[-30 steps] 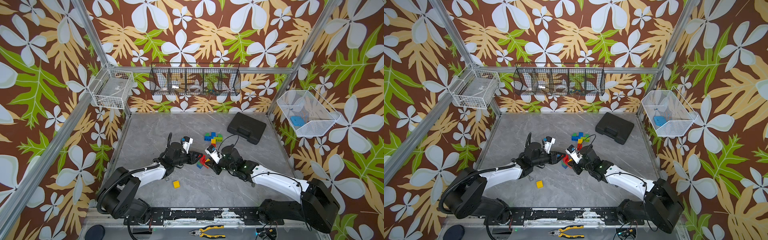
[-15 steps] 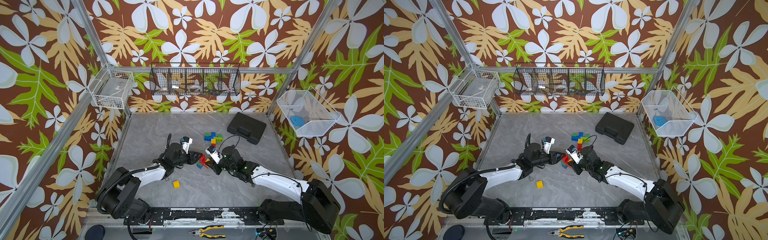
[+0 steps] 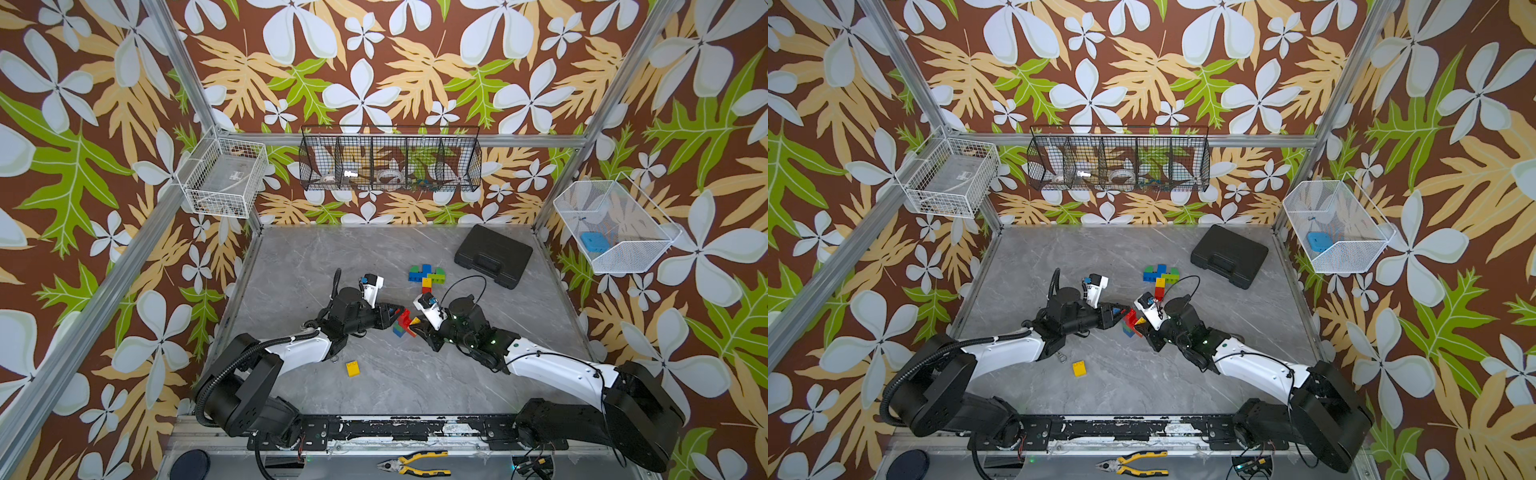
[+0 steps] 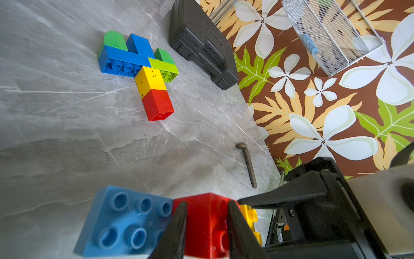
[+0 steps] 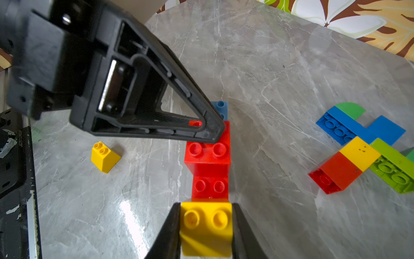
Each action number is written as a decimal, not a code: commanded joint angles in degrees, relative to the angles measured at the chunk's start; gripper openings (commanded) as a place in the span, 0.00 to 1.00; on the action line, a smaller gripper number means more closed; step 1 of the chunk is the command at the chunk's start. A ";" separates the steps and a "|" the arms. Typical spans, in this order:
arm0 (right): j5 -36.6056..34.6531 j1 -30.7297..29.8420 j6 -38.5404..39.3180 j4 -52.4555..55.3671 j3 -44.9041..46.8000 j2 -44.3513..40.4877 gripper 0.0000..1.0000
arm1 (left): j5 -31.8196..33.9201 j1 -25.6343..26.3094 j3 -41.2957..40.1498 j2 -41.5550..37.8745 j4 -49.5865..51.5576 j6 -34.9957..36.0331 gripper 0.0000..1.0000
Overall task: Assemble a fork with lego
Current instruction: Assemble the lego brick with the lego brick.
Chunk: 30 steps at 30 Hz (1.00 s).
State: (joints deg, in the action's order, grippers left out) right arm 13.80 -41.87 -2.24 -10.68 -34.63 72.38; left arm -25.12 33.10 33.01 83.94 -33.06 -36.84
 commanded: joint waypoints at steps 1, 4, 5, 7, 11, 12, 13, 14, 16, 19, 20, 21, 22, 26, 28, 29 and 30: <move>3.14 -0.09 1.53 2.81 -0.35 0.95 0.06 | 3.39 -0.14 -0.75 0.53 10.79 0.76 0.32; 2.92 -0.09 2.13 3.52 -0.38 1.17 0.06 | 3.48 -0.12 -0.82 0.54 10.70 0.63 0.31; 2.69 -0.06 2.32 3.91 -0.47 1.32 0.06 | 3.42 -0.14 -0.93 0.54 10.58 0.58 0.32; 1.99 -0.08 2.41 4.65 -0.57 1.45 0.06 | 3.48 -0.19 -0.93 0.54 10.57 0.60 0.32; 0.82 -0.14 2.78 5.84 -0.88 1.79 0.06 | 3.45 -0.08 -1.02 0.59 10.72 0.62 0.32; 0.61 -0.09 2.69 5.84 -0.88 1.87 0.06 | 3.53 -0.14 -1.01 0.54 10.67 0.63 0.31; 0.46 -0.06 2.64 6.00 -0.92 1.93 0.06 | 3.54 -0.14 -1.05 0.57 10.72 0.58 0.32; 0.23 -0.17 2.64 6.10 -0.95 2.13 0.06 | 3.51 -0.14 -1.10 0.57 10.66 0.58 0.32; 0.00 -0.07 2.47 6.36 -1.20 2.46 0.06 | 3.51 -0.13 -1.09 0.55 10.65 0.51 0.32; -0.92 -0.12 2.15 6.67 -1.35 2.78 0.06 | 3.51 -0.14 -1.02 0.52 10.65 0.51 0.31; -1.26 -0.10 2.07 6.81 -1.40 2.86 0.06 | 3.50 -0.12 -1.02 0.55 10.80 0.47 0.32; -1.49 -0.18 1.85 6.89 -1.40 2.86 0.06 | 3.68 -0.14 -1.02 0.52 10.75 0.48 0.32; -1.67 -0.14 1.50 7.02 -1.53 2.90 0.06 | 3.66 -0.10 -1.02 0.52 10.77 0.51 0.31; -2.28 -0.17 0.10 7.63 -1.72 3.00 0.06 | 3.76 -0.12 -1.02 0.43 10.86 0.48 0.32; -2.92 -0.23 -0.79 8.04 -2.01 2.86 0.06 | 3.75 -0.12 -1.02 0.46 10.83 0.45 0.32; -3.22 -0.18 -1.20 8.36 -2.14 2.78 0.06 | 3.70 -0.10 -1.01 0.48 10.82 0.43 0.32; -3.17 -0.23 -1.64 8.53 -2.34 2.79 0.06 | 3.77 -0.10 -1.02 0.44 10.82 0.45 0.32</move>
State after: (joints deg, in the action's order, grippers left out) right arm 12.01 -42.02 -1.58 -9.34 -36.88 74.89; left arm -23.35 33.01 32.62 83.74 -33.85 -37.01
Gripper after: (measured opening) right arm 0.297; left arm 0.316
